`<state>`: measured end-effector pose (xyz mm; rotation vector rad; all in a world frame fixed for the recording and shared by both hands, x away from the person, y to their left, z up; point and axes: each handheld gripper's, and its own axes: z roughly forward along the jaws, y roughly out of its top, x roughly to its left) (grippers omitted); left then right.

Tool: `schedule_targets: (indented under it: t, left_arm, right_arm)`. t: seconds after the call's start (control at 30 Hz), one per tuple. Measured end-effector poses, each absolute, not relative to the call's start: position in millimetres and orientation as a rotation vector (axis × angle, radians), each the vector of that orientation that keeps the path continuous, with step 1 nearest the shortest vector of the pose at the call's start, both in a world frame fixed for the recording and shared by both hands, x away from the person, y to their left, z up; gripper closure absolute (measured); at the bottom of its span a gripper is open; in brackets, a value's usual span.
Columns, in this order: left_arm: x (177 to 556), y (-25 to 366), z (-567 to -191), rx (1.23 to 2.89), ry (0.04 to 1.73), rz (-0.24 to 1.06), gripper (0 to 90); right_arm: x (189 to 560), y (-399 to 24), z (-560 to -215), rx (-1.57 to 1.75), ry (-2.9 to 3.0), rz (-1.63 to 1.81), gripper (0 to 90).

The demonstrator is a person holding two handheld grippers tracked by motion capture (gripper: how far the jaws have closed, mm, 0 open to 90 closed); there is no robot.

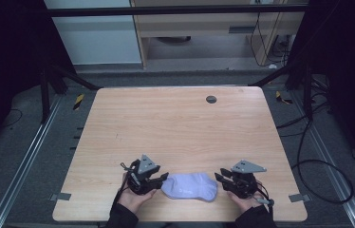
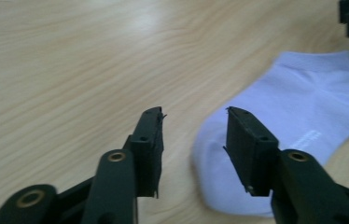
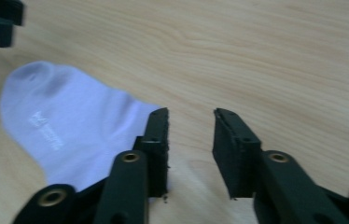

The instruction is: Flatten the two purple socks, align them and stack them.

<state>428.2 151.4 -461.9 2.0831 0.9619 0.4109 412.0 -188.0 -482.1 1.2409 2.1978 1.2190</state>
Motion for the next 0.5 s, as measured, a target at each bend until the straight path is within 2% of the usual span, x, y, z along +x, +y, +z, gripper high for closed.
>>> schedule_targets:
  t: [0.07, 0.2, 0.37, 0.5]
  left_arm:
    - [430.9, 161.8, -461.5, 2.071, 0.984, 0.439, 46.7]
    - [435.2, 181.1, -463.2, 2.078, 1.009, 0.492, 39.0]
    - [439.4, 204.1, -464.0, 2.064, 1.054, 0.518, 35.3]
    - [440.5, 221.3, -462.9, 2.037, 1.078, 0.532, 32.2]
  right_arm:
    - [414.8, -196.1, -482.9, 1.26, 2.161, 1.212, 55.0]
    - [418.6, -207.8, -484.3, 1.296, 2.127, 1.191, 48.4]
    - [423.9, -224.3, -486.7, 1.345, 2.092, 1.175, 34.5]
    - [426.1, -231.3, -489.8, 1.357, 2.071, 1.162, 29.7]
